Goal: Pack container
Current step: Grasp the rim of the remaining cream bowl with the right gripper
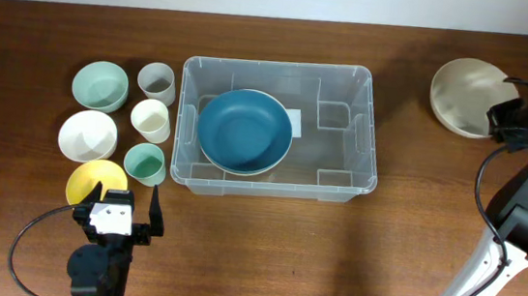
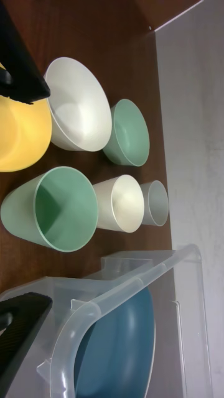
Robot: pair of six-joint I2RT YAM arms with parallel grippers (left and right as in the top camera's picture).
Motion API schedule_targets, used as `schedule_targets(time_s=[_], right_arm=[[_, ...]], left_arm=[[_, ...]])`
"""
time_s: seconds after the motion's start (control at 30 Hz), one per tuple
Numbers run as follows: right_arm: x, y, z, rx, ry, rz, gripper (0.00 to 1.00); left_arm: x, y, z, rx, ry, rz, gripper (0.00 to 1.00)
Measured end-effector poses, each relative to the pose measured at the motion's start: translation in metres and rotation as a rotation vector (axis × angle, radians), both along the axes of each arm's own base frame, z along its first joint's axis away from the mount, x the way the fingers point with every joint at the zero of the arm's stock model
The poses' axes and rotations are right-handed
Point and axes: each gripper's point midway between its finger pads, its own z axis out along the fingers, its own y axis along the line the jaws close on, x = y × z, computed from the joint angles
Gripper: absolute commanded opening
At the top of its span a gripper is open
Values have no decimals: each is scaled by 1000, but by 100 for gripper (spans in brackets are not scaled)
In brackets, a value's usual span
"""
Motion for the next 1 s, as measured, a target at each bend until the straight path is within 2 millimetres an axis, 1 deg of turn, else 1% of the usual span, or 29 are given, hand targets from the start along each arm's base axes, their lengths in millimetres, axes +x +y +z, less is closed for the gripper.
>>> schedule_targets(time_s=[0.27,0.33,0.4,0.47,0.53,0.6,0.7,0.77,0.83,0.87,0.9,0.93,0.97,1.0], right_arm=[[-6,4,0,42,11,8,4],[-6,5,3,66,-3,23,4],[-2,6,11,94,-40,48,4],[4,7,26,121,-91,70,4],[9,11,48,144,-151,98,4],[16,16,77,154,-227,134,4],[25,28,129,171,-356,196,4],[26,38,160,179,-428,235,4],[21,45,182,180,-461,256,4],[18,47,188,177,-462,260,5],[14,49,191,174,-451,258,11],[8,49,191,170,-429,250,16],[2,47,186,159,-392,240,19],[-3,45,182,150,-358,225,25]], left_arm=[[0,0,0,0,0,0,99],[0,0,0,0,0,0,99],[0,0,0,0,0,0,99],[0,0,0,0,0,0,99],[0,0,0,0,0,0,99],[0,0,0,0,0,0,99],[0,0,0,0,0,0,99],[0,0,0,0,0,0,99],[0,0,0,0,0,0,100],[0,0,0,0,0,0,99],[0,0,0,0,0,0,99],[0,0,0,0,0,0,99],[0,0,0,0,0,0,99],[0,0,0,0,0,0,99]])
